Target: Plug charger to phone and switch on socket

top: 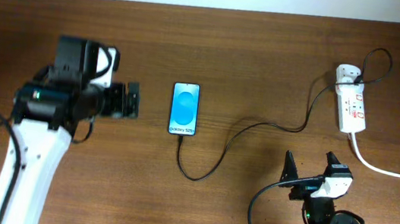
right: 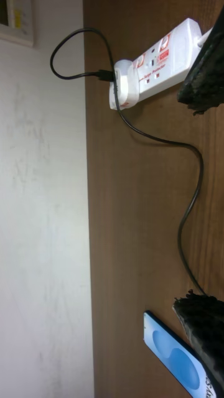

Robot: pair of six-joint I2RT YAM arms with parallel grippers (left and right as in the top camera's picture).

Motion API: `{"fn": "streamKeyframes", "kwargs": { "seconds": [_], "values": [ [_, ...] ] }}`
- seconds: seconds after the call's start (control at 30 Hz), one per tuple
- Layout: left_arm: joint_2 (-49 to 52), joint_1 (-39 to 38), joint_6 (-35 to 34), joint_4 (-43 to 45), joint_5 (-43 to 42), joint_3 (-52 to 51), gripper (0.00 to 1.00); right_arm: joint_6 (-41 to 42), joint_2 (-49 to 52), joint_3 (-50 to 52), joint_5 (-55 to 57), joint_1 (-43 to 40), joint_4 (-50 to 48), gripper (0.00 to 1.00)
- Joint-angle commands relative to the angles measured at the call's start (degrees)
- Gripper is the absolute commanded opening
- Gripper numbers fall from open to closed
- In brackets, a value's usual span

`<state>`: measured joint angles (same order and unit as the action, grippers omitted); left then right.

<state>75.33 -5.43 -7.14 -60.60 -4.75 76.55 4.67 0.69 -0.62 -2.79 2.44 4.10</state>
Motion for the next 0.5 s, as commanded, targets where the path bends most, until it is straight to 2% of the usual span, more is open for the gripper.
{"fn": "streamKeyframes", "kwargs": {
  "seconds": [0.0, 0.13, 0.2, 0.47],
  "values": [
    [-9.2, 0.0, 0.6, 0.9, 1.6, -5.4, 0.99, 0.0, -0.5, 0.3, 0.3, -0.3, 0.4, 0.98],
    [-23.9, 0.0, 0.7, 6.6, 1.6, -17.7, 0.99, 0.0, -0.5, 0.3, 0.3, -0.3, 0.4, 0.98],
    [-27.4, 0.0, 0.9, 9.2, 1.6, -22.5, 0.99, 0.0, -0.5, 0.3, 0.3, -0.3, 0.4, 0.98],
    [-43.0, 1.4, 2.9, 32.9, 0.0, -45.7, 0.99, 0.0, -0.5, 0.3, 0.3, -0.3, 0.4, 0.98]
  ]
}}
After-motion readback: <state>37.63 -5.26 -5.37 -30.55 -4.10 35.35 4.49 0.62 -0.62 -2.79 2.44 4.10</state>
